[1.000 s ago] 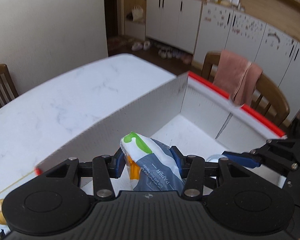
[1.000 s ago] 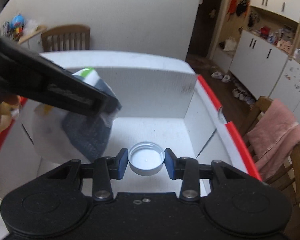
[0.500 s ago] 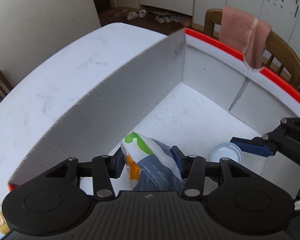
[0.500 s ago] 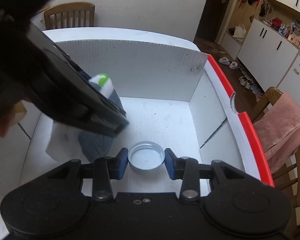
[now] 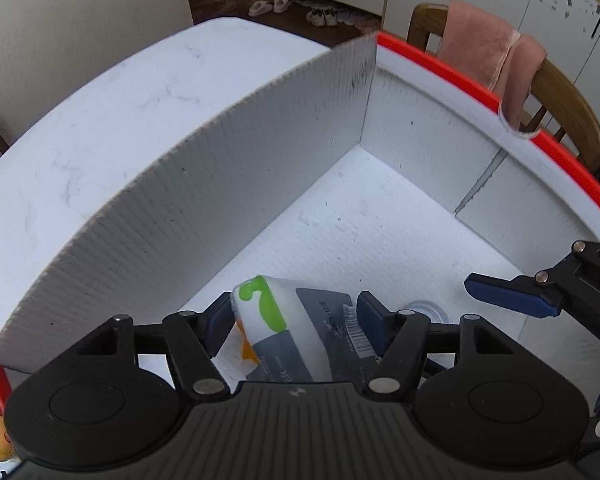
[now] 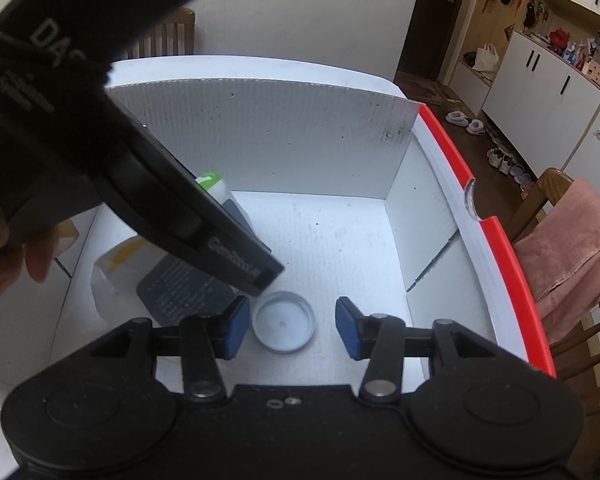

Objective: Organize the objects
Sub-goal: 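Open both grippers to drop the packet and lid into the box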

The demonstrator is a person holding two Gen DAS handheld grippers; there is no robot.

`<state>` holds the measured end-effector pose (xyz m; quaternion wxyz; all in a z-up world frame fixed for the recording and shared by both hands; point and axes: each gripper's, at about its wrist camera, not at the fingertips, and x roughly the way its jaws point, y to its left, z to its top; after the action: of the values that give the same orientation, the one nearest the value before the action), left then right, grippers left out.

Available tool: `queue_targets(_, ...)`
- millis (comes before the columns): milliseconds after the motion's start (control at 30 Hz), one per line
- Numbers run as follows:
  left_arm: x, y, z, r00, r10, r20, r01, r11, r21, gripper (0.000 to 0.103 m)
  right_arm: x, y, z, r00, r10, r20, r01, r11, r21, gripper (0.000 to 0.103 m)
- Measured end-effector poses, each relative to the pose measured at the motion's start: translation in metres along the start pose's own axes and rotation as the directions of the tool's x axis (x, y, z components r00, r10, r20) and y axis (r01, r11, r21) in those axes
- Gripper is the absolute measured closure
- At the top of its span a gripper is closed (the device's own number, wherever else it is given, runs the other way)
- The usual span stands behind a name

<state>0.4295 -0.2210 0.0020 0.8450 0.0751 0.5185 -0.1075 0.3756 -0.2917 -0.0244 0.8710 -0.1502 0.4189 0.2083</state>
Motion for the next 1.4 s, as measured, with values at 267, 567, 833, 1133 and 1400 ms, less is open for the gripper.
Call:
queue_targets(267, -0.039, 0.015, -0.004, 0.995, -0.043, 0.095, 0.047, 0.998, -0.043, 0.037, -0.02, 0.0, -0.007, 0.999, -0.017, 0.036, 0.016, 0.999, 0.048, 0.056)
queue_targets(567, -0.094, 0.031, -0.031, 0.979, -0.057, 0.195, 0.071, 0.995, -0.066, 0.037, -0.058, 0.004, -0.014, 0.992, -0.036, 0.117, 0.02, 0.991, 0.131, 0.056)
queue_targets(833, -0.145, 0.037, -0.066, 0.964, -0.061, 0.258, 0.074, 0.996, -0.042, 0.037, -0.1, 0.025, -0.018, 0.978, -0.059, 0.202, 0.023, 0.985, 0.174, 0.056)
queue_targets(1133, -0.195, 0.046, -0.118, 0.942, -0.057, 0.332, 0.07, 0.997, -0.027, 0.037, -0.143, 0.054, -0.032, 0.961, -0.057, 0.272, 0.008, 0.984, 0.178, 0.039)
queue_targets(1400, -0.229, 0.065, -0.17, 0.923, -0.076, 0.378, 0.1, 0.994, -0.042, 0.023, -0.167, 0.088, -0.043, 0.952, -0.032, 0.306, -0.02, 0.986, 0.165, 0.032)
